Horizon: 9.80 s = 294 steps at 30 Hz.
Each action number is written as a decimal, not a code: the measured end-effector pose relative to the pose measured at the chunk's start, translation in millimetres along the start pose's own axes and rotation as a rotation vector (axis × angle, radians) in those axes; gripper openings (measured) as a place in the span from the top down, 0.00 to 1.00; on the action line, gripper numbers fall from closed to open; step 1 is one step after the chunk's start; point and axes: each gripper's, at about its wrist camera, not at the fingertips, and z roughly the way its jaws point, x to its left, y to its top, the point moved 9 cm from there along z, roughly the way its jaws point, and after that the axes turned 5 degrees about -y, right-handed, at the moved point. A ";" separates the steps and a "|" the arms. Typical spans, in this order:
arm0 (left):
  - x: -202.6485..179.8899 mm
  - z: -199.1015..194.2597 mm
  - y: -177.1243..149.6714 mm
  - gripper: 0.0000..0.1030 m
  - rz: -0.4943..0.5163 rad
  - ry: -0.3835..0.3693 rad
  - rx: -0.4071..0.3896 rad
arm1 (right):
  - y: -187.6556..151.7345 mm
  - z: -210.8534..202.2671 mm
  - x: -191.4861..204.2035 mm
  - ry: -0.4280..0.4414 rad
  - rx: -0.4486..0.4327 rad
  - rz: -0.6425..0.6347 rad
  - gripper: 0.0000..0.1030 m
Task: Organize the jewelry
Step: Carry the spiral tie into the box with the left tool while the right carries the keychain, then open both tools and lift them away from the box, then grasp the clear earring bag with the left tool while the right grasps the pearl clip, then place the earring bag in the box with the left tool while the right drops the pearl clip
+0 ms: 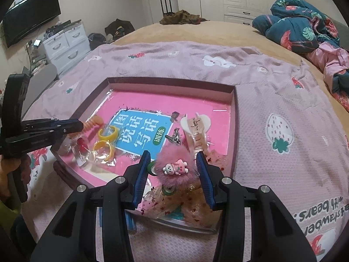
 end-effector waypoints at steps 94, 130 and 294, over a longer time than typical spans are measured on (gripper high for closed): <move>-119.7 -139.3 -118.9 0.09 0.079 0.021 -0.157 | -91.2 -171.8 -14.5 -0.078 -0.168 0.072 0.10; -172.0 -47.6 -181.9 0.09 0.176 -0.112 0.047 | -150.9 -131.6 -34.0 -0.095 -0.036 0.090 0.10; -50.2 -65.2 -25.8 0.11 0.057 0.084 -0.139 | -38.1 -78.6 28.0 0.020 -0.091 0.016 0.20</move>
